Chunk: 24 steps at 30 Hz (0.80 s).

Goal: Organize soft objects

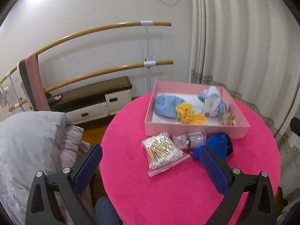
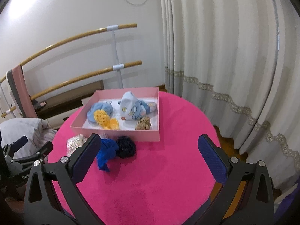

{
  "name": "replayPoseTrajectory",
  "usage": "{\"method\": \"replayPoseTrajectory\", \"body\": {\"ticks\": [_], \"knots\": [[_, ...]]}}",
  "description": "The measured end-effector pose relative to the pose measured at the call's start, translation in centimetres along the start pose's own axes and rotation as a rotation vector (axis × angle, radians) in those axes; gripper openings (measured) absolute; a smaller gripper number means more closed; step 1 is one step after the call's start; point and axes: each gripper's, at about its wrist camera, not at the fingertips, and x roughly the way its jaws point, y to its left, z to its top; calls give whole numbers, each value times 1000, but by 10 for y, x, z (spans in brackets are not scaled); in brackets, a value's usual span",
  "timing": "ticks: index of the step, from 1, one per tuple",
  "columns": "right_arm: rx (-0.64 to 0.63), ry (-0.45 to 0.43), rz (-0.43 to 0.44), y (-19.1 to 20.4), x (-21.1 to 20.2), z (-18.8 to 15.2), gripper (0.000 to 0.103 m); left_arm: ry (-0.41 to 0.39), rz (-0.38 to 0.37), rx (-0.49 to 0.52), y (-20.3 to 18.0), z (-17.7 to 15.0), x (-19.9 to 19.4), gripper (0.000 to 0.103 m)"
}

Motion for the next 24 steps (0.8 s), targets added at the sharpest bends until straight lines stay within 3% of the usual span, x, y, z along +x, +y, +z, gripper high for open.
{"method": "replayPoseTrajectory", "body": {"ticks": [12,24], "knots": [[-30,125,9,8,62,-7,102,132,-13,-24,-8,5,117,103],[-36,209,11,10,109,-12,102,216,33,6,-15,4,202,103]]}}
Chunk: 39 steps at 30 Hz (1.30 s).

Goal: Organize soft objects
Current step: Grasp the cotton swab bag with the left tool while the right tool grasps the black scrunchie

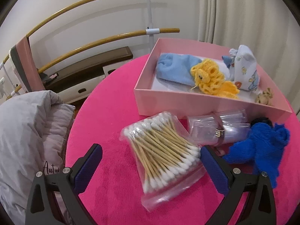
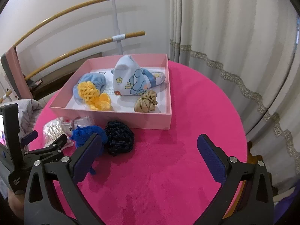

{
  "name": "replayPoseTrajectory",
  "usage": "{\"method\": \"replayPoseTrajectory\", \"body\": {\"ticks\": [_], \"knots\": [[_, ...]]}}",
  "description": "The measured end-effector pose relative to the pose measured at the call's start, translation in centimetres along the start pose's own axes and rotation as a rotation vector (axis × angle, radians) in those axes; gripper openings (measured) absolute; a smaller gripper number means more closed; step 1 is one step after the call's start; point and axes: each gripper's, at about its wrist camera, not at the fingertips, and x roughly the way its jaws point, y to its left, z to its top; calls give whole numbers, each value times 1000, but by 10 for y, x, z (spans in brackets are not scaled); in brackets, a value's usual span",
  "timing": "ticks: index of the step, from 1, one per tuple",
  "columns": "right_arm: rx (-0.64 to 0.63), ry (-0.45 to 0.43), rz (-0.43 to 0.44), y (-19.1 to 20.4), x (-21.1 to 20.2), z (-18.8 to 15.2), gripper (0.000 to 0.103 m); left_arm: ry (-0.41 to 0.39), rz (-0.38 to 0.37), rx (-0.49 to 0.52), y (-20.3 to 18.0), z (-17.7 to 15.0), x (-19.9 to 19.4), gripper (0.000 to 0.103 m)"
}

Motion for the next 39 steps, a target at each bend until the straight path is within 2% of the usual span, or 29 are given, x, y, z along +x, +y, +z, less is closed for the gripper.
{"method": "replayPoseTrajectory", "body": {"ticks": [7,9,13,15,17,20,24,27,28,29,31,35,39], "knots": [[-20,63,12,7,32,1,97,-3,-31,22,-2,6,12,93],[-23,77,24,10,40,1,96,-3,-33,24,0,7,14,93],[-28,100,52,15,52,1,94,8,-33,33,-1,8,19,100],[-33,114,55,18,59,1,93,9,-44,31,2,6,16,99],[-40,128,61,21,67,0,89,11,-63,29,2,6,16,91],[-45,152,81,26,77,-4,82,14,-77,37,3,3,12,84],[-44,149,93,28,85,-6,79,13,-77,39,3,1,8,80],[-59,137,106,30,84,-7,66,16,-84,33,3,1,6,77],[-57,135,111,30,84,-7,55,17,-87,31,3,1,5,76],[-52,132,120,29,82,-7,39,17,-88,31,3,1,5,75],[-42,133,131,27,80,-8,25,18,-88,30,3,1,3,75],[-31,132,135,21,74,-8,16,17,-84,26,4,-1,-1,74],[-13,121,120,12,67,-7,15,19,-81,23,3,-3,-5,73]]}}
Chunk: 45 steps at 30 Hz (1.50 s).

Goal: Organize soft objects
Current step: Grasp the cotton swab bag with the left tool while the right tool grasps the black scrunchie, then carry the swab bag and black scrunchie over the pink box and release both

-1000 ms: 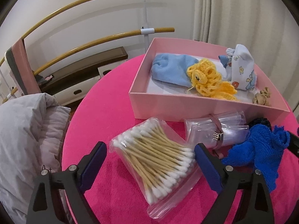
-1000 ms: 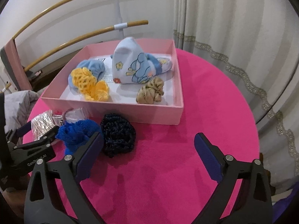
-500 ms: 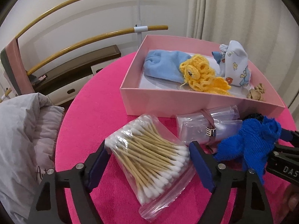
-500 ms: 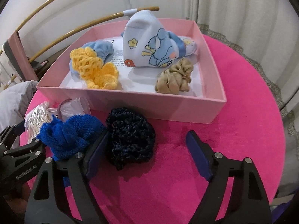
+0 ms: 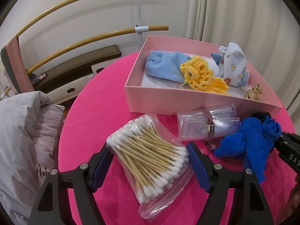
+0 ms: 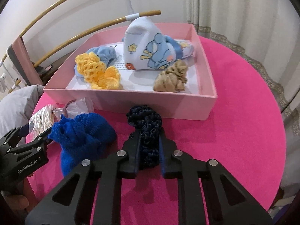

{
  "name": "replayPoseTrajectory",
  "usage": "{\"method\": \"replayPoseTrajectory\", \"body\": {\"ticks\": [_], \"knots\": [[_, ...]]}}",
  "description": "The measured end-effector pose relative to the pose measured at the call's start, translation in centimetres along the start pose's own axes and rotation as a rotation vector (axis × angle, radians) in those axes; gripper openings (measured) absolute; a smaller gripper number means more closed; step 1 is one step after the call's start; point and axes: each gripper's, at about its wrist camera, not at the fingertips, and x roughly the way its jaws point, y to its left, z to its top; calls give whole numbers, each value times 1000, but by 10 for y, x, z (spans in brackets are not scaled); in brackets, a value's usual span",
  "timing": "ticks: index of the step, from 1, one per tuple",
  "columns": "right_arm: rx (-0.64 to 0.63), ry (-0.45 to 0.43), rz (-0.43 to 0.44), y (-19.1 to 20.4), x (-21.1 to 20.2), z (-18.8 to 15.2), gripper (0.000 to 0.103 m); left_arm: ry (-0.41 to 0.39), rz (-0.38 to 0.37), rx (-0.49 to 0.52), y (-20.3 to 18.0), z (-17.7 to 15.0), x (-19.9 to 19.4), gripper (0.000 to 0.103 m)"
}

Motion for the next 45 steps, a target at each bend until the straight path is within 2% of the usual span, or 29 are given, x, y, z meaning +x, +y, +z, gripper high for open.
{"method": "replayPoseTrajectory", "body": {"ticks": [13,18,23,28,35,39,45], "knots": [[26,-27,28,-10,-23,-6,14,-27,-6,1,-5,-5,-29,72],[23,-59,51,-8,-40,-3,14,-59,-13,1,-4,-3,-52,72],[-9,-99,73,2,-60,10,14,-110,-28,12,-5,13,-80,72],[-63,-162,80,16,-82,40,14,-164,-72,15,-1,45,-107,72],[-103,-242,81,26,-106,100,14,-263,-65,42,-1,104,-130,72],[-99,-257,104,30,-105,140,14,-286,-56,37,-2,139,-129,72],[-90,-245,88,28,-86,184,14,-302,-39,38,-11,174,-116,72]]}}
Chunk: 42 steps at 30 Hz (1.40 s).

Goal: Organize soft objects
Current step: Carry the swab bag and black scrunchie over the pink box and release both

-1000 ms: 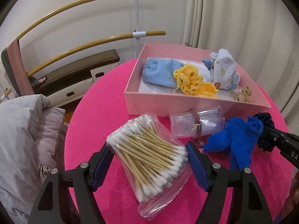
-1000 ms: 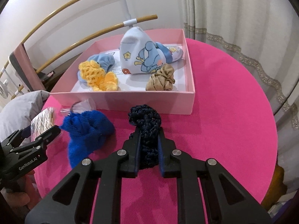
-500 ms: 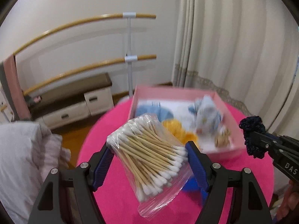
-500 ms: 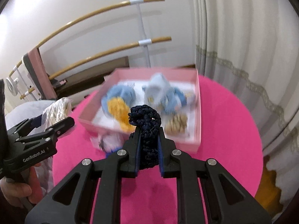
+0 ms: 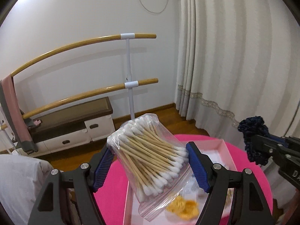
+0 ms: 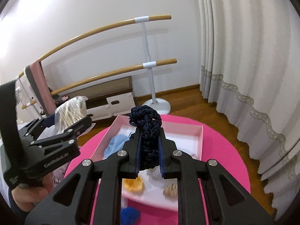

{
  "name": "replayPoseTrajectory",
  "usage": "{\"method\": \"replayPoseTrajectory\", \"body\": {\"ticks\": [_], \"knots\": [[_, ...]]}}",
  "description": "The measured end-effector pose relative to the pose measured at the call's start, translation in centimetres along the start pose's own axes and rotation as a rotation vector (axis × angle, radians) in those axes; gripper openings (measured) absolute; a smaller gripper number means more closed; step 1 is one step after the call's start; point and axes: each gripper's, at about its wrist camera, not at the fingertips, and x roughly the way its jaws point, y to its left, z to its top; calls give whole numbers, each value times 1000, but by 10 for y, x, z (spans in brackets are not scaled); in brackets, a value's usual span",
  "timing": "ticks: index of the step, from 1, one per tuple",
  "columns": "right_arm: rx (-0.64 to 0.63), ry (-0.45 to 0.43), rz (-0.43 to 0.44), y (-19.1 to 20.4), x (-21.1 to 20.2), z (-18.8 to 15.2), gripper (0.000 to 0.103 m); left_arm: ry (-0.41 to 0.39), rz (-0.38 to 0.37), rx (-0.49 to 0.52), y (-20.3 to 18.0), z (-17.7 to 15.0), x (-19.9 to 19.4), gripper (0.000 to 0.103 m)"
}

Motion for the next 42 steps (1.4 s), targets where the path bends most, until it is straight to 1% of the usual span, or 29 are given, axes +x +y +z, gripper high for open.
{"method": "replayPoseTrajectory", "body": {"ticks": [5,9,18,21,26,30,33,35,37,39,40,41,42], "knots": [[8,52,-16,-9,37,18,14,9,19,11,-10,15,24,72],[23,127,-14,-18,75,24,14,39,27,16,-22,23,51,72],[60,282,-12,-43,141,6,15,168,21,33,-39,35,126,72],[75,300,-21,-53,151,1,15,210,12,29,-42,40,150,72],[81,325,-31,-64,161,-3,15,241,6,40,-44,61,182,72],[83,350,-40,-65,168,-5,17,278,1,57,-48,67,201,73],[84,359,-50,-65,171,-7,21,299,6,62,-53,76,228,76],[82,362,-55,-66,170,-8,29,313,18,71,-57,80,237,78],[88,357,-53,-67,168,-7,33,317,28,90,-61,82,245,78],[93,352,-55,-67,166,-8,37,322,28,95,-66,79,250,82],[95,351,-54,-67,165,-9,43,323,29,94,-66,81,253,87],[98,348,-52,-67,163,-9,52,322,29,92,-68,80,252,93],[101,345,-51,-67,162,-9,58,320,31,89,-68,80,252,94]]}}
